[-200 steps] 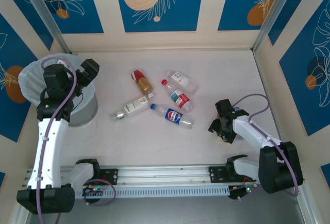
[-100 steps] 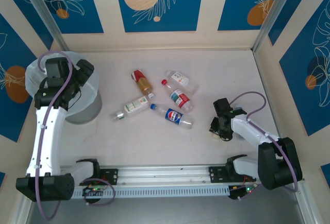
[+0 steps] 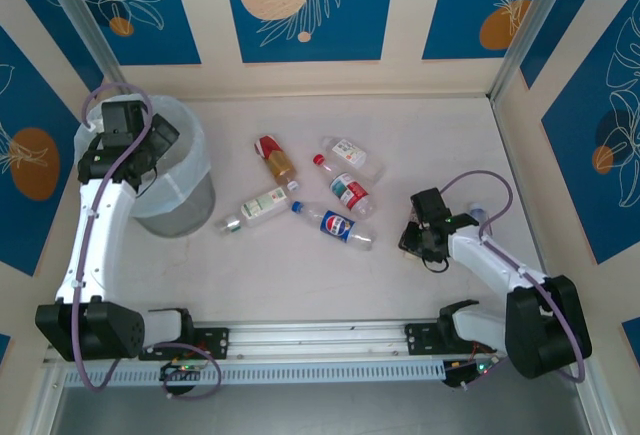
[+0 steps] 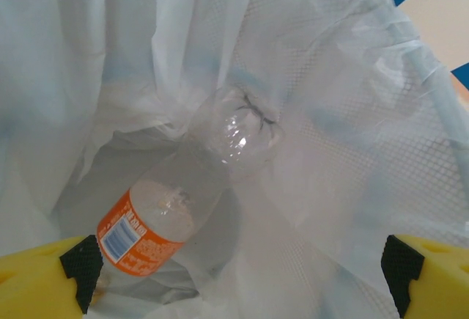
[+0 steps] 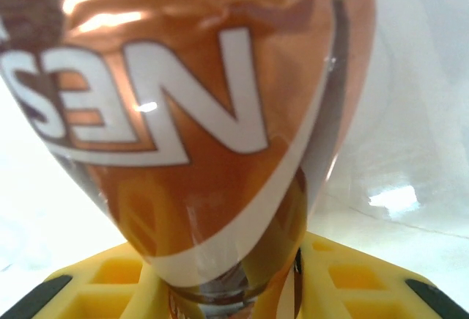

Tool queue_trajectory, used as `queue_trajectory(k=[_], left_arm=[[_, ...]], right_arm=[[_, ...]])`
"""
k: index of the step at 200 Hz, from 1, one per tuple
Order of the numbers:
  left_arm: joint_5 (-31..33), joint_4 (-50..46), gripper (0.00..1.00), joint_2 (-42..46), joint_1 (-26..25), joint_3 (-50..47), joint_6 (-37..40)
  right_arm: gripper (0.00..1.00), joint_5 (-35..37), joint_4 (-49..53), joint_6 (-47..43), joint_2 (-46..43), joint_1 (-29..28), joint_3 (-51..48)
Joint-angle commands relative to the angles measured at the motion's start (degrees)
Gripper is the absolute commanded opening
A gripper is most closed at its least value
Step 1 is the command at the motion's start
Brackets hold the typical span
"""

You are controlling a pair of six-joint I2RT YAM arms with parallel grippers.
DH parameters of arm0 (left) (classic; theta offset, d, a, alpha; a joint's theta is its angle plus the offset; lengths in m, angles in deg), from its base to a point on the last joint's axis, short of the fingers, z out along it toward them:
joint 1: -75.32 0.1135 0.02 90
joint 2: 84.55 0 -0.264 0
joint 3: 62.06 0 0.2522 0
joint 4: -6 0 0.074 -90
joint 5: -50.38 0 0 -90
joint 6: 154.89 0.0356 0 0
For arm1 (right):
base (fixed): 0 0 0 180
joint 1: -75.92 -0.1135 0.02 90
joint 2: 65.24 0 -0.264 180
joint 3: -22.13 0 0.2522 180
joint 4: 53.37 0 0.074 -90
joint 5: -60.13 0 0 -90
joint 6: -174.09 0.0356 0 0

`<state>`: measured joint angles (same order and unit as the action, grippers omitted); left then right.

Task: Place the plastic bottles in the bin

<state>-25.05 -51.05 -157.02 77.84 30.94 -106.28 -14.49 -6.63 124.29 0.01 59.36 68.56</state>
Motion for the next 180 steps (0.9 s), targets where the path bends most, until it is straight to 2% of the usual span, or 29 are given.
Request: queue_trajectory(k=[1,42,70,100,146,180], left_arm=[[-3.0,5.1,0.99,0.4,-0.3,1.6,4.8],[-17.2,10.7,0.99,1.6,-0.3,2.5,11.4],[-26.0,13.2,0.99,4.0,-0.6,1.1,13.4],[-34.4,13.7,0.99,5.2,-6.1,0.9,16.4],[-36.6,15.0,0.99,3.5,-18.2,-1.6,17.2],[-32.4,16.4,0.99,-0.6,-21.7,-4.5,16.3]], right_arm=[[0.01,-2.4,-2.2,-3.3,-3.8,-0.8,0.4],[0.01,-8.4,-7.2,-9.8,-11.5,-2.9,0.6],[0.0,-9.3,-9.8,-11.1,-15.4,-3.8,0.9],[0.0,-13.9,-12.8,-12.6,-16.1,-4.5,1.4],[0.0,-17.7,-18.8,-15.2,-16.0,-7.7,2.5],[0.0,-22.4,-24.7,-17.1,-15.8,-11.4,3.3]])
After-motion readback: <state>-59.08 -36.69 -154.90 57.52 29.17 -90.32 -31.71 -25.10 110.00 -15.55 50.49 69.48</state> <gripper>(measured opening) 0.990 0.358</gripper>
